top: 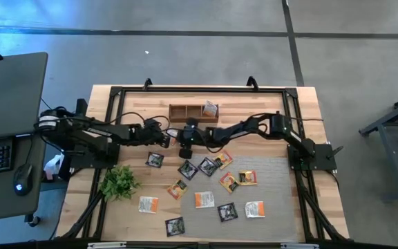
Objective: Pick & Place Tea
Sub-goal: Put the white tea bag into the right section of the wooden organizer
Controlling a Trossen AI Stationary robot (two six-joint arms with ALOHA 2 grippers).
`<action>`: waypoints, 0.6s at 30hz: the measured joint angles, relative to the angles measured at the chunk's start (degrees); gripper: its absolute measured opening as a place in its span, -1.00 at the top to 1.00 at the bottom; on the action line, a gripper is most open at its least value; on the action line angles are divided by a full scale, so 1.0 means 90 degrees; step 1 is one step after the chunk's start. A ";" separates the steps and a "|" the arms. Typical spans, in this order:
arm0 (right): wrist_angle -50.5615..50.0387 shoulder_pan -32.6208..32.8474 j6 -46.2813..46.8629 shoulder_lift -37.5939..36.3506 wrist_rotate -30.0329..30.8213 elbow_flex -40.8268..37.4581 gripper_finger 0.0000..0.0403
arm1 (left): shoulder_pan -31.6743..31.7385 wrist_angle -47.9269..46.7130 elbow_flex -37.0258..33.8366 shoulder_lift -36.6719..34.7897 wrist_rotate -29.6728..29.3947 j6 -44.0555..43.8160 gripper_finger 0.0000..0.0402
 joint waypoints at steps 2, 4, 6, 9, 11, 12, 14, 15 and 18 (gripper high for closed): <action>-0.0084 0.0000 -0.0034 0.0061 -0.0079 0.0060 0.35 | -0.0003 0.0048 0.0014 0.0087 -0.0050 0.0018 0.43; -0.0165 -0.0002 0.0048 0.0063 -0.0084 0.0060 0.35 | 0.0001 0.0116 0.0014 0.0149 -0.0093 0.0016 0.43; -0.0248 -0.0024 0.0111 0.0063 -0.0118 0.0060 0.35 | 0.0000 0.0139 0.0014 0.0156 -0.0162 0.0016 0.43; -0.0326 -0.0036 0.0124 0.0063 -0.0233 0.0060 0.35 | 0.0000 0.0139 0.0014 0.0158 -0.0175 0.0023 0.43; -0.0438 -0.0036 0.0191 0.0062 -0.0314 0.0062 0.35 | 0.0000 0.0139 0.0014 0.0161 -0.0176 0.0160 0.47; -0.0503 -0.0036 0.0236 0.0060 -0.0369 0.0062 0.35 | 0.0000 0.0139 0.0012 0.0161 -0.0181 0.0193 0.51; -0.0587 -0.0029 0.0256 0.0060 -0.0493 0.0062 0.35 | 0.0002 0.0134 0.0004 0.0163 -0.0195 0.0205 0.63; -0.0609 -0.0025 0.0252 0.0060 -0.0550 0.0062 0.35 | 0.0002 0.0126 0.0002 0.0163 -0.0207 0.0205 0.71; -0.0611 0.0001 0.0250 0.0062 -0.0682 0.0060 0.35 | 0.0007 0.0123 0.0000 0.0167 -0.0197 0.0297 0.93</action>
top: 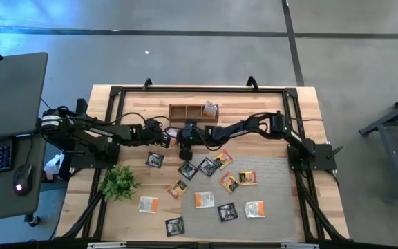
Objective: Pick & Place Tea
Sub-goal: Put the white tea bag into the right section of the wooden organizer
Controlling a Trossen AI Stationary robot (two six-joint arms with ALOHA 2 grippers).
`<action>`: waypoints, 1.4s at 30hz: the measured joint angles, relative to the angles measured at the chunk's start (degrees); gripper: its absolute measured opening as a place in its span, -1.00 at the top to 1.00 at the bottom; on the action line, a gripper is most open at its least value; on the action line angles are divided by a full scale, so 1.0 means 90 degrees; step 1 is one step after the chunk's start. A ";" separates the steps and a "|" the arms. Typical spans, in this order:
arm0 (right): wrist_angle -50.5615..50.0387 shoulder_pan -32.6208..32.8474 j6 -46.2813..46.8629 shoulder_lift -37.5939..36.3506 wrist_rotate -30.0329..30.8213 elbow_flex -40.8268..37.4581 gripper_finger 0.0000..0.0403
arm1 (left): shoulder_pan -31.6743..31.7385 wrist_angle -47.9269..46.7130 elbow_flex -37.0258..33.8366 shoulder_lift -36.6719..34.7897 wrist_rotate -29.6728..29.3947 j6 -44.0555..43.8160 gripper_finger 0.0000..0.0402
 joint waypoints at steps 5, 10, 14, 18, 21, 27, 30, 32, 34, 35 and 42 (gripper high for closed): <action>0.0033 0.0011 -0.0006 0.0008 0.0002 -0.0007 0.35 | 0.0000 0.0033 -0.0001 0.0001 0.0051 0.0054 0.93; 0.0001 0.0011 -0.0015 0.0008 -0.0042 -0.0010 0.35 | 0.0000 0.0036 -0.0001 -0.0001 0.0082 0.0459 0.92; -0.0143 0.0029 0.0180 0.0001 -0.0210 -0.0007 0.35 | 0.0000 0.0007 0.0012 -0.0071 0.0237 0.0569 0.91; -0.0192 0.0108 0.0191 0.0001 -0.0159 -0.0013 0.35 | -0.0005 -0.0020 0.0149 -0.0080 0.0648 0.0976 0.91; -0.0225 0.0146 0.0197 0.0001 -0.0154 -0.0015 0.35 | -0.0005 -0.0061 0.0293 -0.0082 0.0787 0.1222 0.91; -0.0470 0.0223 0.0516 -0.0008 -0.0125 -0.0015 0.35 | -0.0005 -0.0070 0.0381 -0.0084 0.0827 0.1589 0.71; -0.0488 0.0285 0.0499 -0.0011 -0.0075 -0.0015 0.35 | -0.0005 -0.0152 0.0385 -0.0084 0.0953 0.1660 0.53; -0.0481 0.0314 0.0497 -0.0011 -0.0005 -0.0019 0.35 | -0.0005 -0.0198 0.0385 -0.0084 0.1030 0.1657 0.40; -0.0478 0.0322 0.0494 -0.0011 -0.0004 -0.0019 0.35 | -0.0002 -0.0207 0.0385 -0.0084 0.1152 0.1652 0.28; -0.0478 0.0322 0.0492 -0.0011 -0.0013 -0.0019 0.35 | -0.0002 -0.0196 0.0389 -0.0084 0.1201 0.1625 0.23; -0.0566 0.0422 0.0526 -0.0016 -0.0025 -0.0017 0.35 | -0.0005 -0.0154 0.0395 -0.0089 0.1308 0.1361 0.10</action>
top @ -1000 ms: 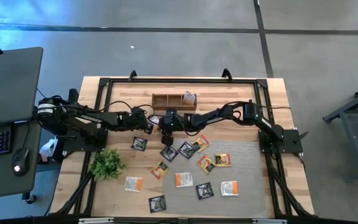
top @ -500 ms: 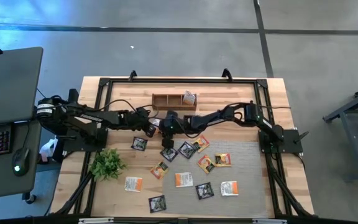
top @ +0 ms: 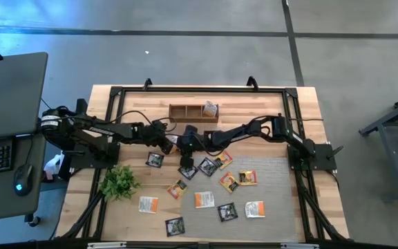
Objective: Pick & Place Tea
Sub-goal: Put the white tea bag into the right section of the wooden organizer
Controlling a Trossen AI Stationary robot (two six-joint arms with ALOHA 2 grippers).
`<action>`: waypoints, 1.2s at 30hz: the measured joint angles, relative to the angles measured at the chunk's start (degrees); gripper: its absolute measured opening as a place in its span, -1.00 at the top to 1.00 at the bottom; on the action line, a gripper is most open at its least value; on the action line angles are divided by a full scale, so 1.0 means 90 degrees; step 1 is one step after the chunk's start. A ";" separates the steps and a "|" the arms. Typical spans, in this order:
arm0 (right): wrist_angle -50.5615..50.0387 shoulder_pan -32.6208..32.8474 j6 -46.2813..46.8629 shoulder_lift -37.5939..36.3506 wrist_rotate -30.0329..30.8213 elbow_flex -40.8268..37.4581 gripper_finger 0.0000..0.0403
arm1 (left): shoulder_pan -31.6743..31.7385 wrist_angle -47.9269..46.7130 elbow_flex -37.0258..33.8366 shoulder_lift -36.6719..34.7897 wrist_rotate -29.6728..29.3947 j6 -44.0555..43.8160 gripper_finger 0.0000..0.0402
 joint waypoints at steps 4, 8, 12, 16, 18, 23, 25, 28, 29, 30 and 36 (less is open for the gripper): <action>-0.0058 0.0067 0.0007 -0.0002 0.0075 0.0002 0.35 | -0.0002 0.0154 0.0000 0.0000 0.0083 -0.0002 0.10; -0.0301 0.0110 0.0124 -0.0023 -0.0211 0.0017 0.35 | -0.0002 0.0193 0.0000 -0.0009 0.0122 0.0000 0.10; -0.0397 0.0171 0.0139 -0.0032 -0.0304 0.0019 0.35 | -0.0002 0.0255 0.0007 -0.0128 0.0089 0.0017 0.10; -0.0177 0.0200 0.0130 -0.0016 -0.0171 0.0008 0.35 | 0.0000 0.0245 0.0000 -0.0124 0.0440 -0.0141 0.10; -0.0131 0.0189 0.0129 -0.0010 -0.0185 0.0007 0.35 | -0.0002 0.0207 0.0000 -0.0121 0.0800 -0.0414 0.10; -0.0131 0.0189 0.0126 -0.0010 -0.0159 0.0005 0.35 | -0.0002 -0.0093 0.0000 -0.0119 0.0980 -0.0670 0.10; -0.0131 0.0187 0.0121 -0.0010 -0.0152 0.0006 0.35 | 0.0000 -0.0162 0.0000 -0.0119 0.0887 -0.0671 0.10; -0.0127 0.0186 0.0119 -0.0010 -0.0135 0.0005 0.35 | 0.0000 -0.0221 0.0000 -0.0119 0.0889 -0.0695 0.10; -0.0120 0.0186 0.0119 -0.0010 -0.0116 0.0005 0.35 | 0.0000 -0.0216 0.0000 -0.0119 0.0964 -0.0693 0.12; -0.0101 0.0186 0.0119 -0.0007 -0.0055 0.0005 0.35 | -0.0002 -0.0210 0.0000 -0.0113 0.1020 -0.0695 0.15; 0.0068 0.0183 -0.0141 0.0010 0.0187 -0.0006 0.35 | 0.0000 -0.0107 -0.0002 0.0012 0.1139 -0.0401 0.56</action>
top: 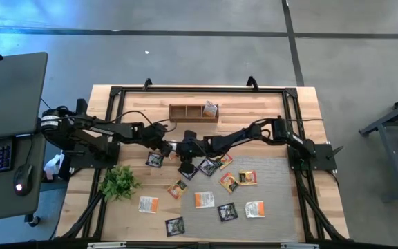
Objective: Pick & Place Tea
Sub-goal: Put the white tea bag into the right section of the wooden organizer
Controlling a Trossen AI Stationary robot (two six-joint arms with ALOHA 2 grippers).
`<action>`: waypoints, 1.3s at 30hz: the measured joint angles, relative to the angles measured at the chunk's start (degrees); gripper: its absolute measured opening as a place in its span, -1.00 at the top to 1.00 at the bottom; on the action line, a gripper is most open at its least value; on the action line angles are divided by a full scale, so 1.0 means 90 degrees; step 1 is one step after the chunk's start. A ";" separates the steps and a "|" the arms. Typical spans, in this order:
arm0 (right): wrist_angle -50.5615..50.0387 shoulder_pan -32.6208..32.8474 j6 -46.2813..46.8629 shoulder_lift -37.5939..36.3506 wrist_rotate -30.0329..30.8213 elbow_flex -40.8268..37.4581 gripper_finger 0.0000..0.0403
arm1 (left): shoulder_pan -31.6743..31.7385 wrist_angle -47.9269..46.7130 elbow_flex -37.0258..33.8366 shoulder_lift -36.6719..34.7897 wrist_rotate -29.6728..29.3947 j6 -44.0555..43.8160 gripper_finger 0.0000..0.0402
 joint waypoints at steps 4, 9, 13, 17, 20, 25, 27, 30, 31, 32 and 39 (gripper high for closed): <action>-0.0011 -0.0006 -0.0012 -0.0099 -0.0070 -0.0004 0.35 | -0.0002 0.0246 0.0000 0.0002 0.0039 0.0236 0.91; -0.0778 -0.0003 -0.0042 -0.0716 -0.0017 -0.0048 0.35 | -0.0003 0.0338 0.0000 -0.0106 -0.0117 0.0449 0.90; -0.2011 0.0006 -0.0116 -0.1645 0.0372 -0.0042 0.35 | 0.0000 0.0347 0.0257 -0.0188 -0.0131 0.0870 0.95; -0.3157 -0.0009 -0.0049 -0.2638 0.1449 -0.0271 0.35 | -0.0002 0.0413 0.0991 -0.0226 -0.0316 0.2032 0.98; -0.2902 -0.0075 0.0431 -0.3460 0.1464 -0.1213 0.35 | 0.0000 0.0419 0.1611 -0.0128 -0.0684 0.3107 0.96; -0.0549 -0.0250 0.0758 -0.4843 0.0488 -0.3702 0.35 | 0.0007 0.0358 0.2546 0.0513 -0.1018 0.4585 0.97; 0.0170 -0.0364 0.0739 -0.5282 0.0513 -0.4484 0.35 | 0.0088 0.0470 0.2943 0.0852 -0.1017 0.5086 0.97; 0.0892 -0.0580 0.0709 -0.6036 0.0587 -0.5175 0.35 | 0.0256 0.0412 0.3533 0.1579 -0.1218 0.5425 0.97; 0.0909 -0.0652 0.0753 -0.6237 0.0643 -0.5334 0.35 | 0.0336 0.0338 0.3725 0.1804 -0.1354 0.5475 0.97; 0.0872 -0.0717 0.0809 -0.6416 0.0698 -0.5472 0.35 | 0.0425 0.0314 0.3953 0.2038 -0.1443 0.5563 0.97; 0.0789 -0.0902 0.0930 -0.7273 0.0851 -0.5948 0.35 | 0.1009 -0.0162 0.5247 0.3199 -0.1485 0.6072 0.97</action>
